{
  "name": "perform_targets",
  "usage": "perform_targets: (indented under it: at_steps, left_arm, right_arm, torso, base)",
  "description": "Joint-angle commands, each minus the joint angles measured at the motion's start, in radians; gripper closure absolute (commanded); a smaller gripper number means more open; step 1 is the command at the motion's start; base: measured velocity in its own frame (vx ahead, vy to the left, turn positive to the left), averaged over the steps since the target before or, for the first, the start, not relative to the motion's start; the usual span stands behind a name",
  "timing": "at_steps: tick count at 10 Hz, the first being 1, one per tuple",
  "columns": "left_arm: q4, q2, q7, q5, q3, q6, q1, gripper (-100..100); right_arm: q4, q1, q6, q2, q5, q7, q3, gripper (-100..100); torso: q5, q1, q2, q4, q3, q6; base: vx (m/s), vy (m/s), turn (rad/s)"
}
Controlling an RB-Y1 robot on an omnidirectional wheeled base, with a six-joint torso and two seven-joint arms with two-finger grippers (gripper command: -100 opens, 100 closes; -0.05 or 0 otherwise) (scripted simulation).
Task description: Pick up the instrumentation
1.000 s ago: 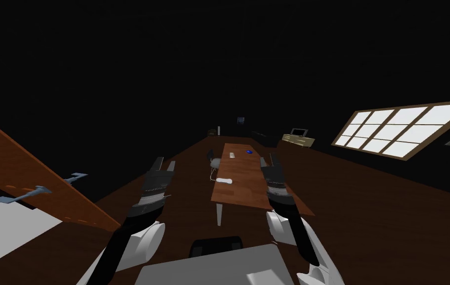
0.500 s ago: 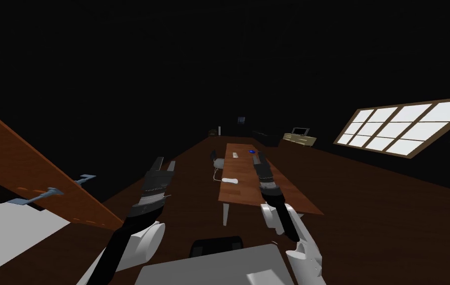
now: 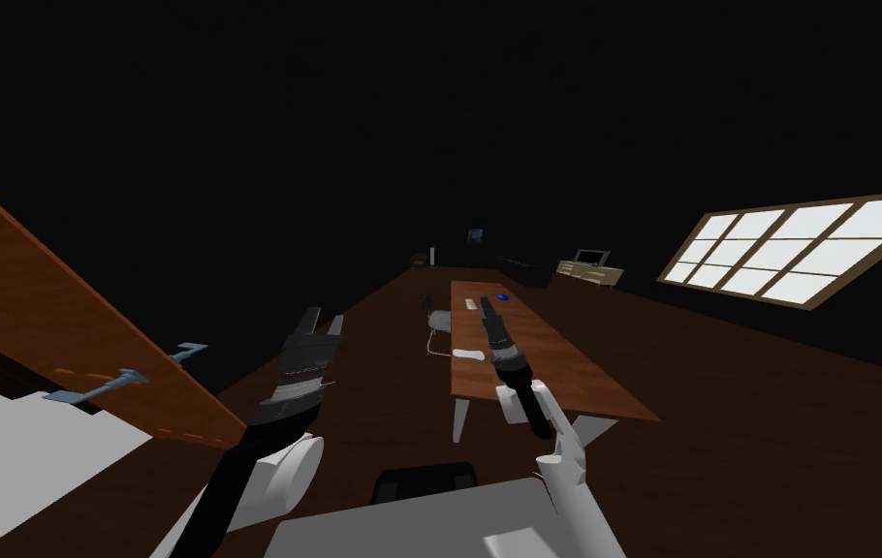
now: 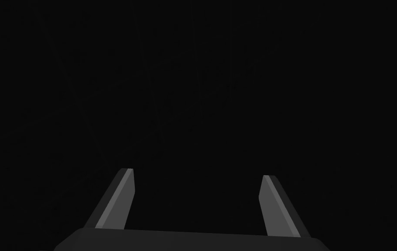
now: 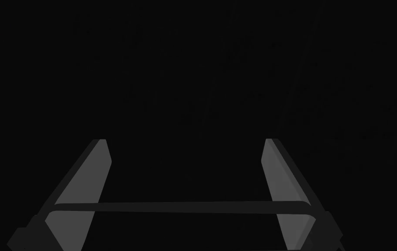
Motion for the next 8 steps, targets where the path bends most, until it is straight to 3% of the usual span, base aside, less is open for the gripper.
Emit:
perform_targets:
  at_steps: [1, 2, 4, 5, 6, 7, 8]
  left_arm:
    - [0.000, 0.000, 0.000, 0.000, 0.000, 0.000, 0.000, 0]
    - [0.000, 0.000, 0.000, 0.000, 0.000, 0.000, 0.000, 0]
    - [0.000, 0.000, 0.000, 0.000, 0.000, 0.000, 0.000, 0]
    - [0.000, 0.000, 0.000, 0.000, 0.000, 0.000, 0.000, 0]
    - [0.000, 0.000, 0.000, 0.000, 0.000, 0.000, 0.000, 0]
    - [0.000, 0.000, 0.000, 0.000, 0.000, 0.000, 0.000, 0]
    - [0.000, 0.000, 0.000, 0.000, 0.000, 0.000, 0.000, 0]
  right_arm:
    - [0.050, -0.050, -0.016, -0.007, 0.047, 0.024, 0.013, -100]
    - [0.056, -0.056, -0.016, -0.007, 0.047, 0.024, 0.013, -100]
    - [0.124, -0.130, -0.040, -0.017, 0.113, 0.067, 0.046, -100]
    - [0.141, -0.140, -0.040, -0.017, 0.125, 0.067, 0.046, -100]
    - [0.170, -0.178, -0.052, -0.024, 0.164, 0.088, 0.066, -100]
    - [0.187, -0.182, -0.052, -0.024, 0.166, 0.088, 0.066, -100]
    - [0.215, -0.219, -0.065, -0.032, 0.207, 0.108, 0.087, -100]
  torso:
    - [0.000, 0.000, 0.000, 0.000, 0.000, 0.000]
    - [0.000, -0.001, 0.000, 0.000, 0.000, 0.000]
    - [-0.001, -0.006, -0.001, 0.000, -0.001, 0.000]
    - [0.000, 0.000, -0.001, 0.000, -0.001, 0.000]
    - [0.000, -0.001, 0.000, 0.000, 0.000, 0.000]
    - [-0.001, -0.003, 0.000, 0.000, 0.000, 0.000]
    - [-0.001, -0.006, 0.000, 0.000, 0.000, 0.000]
  base:
    - [0.016, 0.203, 0.006]
    - [0.020, 0.149, -0.005]
    - [0.029, 0.184, 0.008]
    - [0.016, 0.208, -0.016]
    - [0.012, 0.171, 0.005]
    - [0.011, 0.131, 0.006]
    - [0.013, 0.138, 0.007]
